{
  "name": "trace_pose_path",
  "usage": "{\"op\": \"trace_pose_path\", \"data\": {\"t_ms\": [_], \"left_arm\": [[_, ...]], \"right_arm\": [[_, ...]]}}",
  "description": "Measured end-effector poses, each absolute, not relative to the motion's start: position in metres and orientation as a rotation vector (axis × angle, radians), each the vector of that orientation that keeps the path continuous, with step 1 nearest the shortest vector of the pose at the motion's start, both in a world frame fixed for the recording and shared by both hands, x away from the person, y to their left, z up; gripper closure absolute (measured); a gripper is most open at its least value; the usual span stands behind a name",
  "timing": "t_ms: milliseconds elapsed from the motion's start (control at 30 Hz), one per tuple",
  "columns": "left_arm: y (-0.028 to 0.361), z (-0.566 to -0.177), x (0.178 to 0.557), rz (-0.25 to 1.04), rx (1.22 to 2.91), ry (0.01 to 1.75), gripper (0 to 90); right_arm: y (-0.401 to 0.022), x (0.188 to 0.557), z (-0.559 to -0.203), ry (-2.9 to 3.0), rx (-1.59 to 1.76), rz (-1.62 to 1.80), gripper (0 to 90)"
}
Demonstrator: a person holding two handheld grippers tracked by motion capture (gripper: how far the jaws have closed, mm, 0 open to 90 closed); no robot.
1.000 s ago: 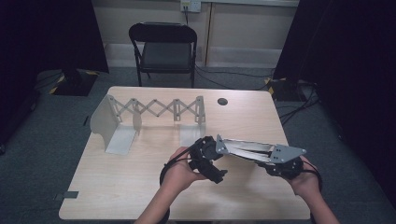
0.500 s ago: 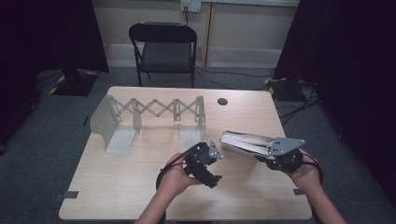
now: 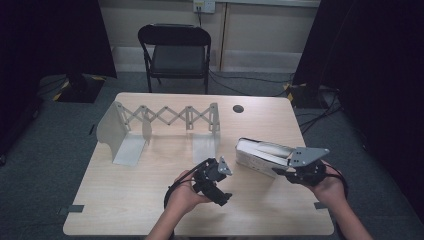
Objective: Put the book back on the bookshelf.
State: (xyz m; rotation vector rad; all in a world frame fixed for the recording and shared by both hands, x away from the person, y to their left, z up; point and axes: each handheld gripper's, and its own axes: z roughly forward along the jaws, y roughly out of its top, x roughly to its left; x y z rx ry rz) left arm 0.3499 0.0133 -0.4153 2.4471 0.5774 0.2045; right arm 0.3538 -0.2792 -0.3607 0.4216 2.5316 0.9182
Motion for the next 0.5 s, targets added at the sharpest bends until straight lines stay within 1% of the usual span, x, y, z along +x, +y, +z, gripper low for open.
{"op": "trace_pose_path", "data": {"t_ms": [100,133,500], "left_arm": [[0.014,-0.417,0.350,0.203,2.445,0.583,15.7],[0.015,-0.418,0.350,0.178,2.450,0.597,16.4],[0.023,-0.416,0.351,0.205,2.444,0.610,15.5]], "right_arm": [[-0.280,0.351,-0.360,2.538,0.414,0.927,72.3],[-0.279,0.348,-0.359,2.542,0.413,0.932,72.4],[-0.270,0.335,-0.355,2.564,0.384,0.984,72.8]]}}
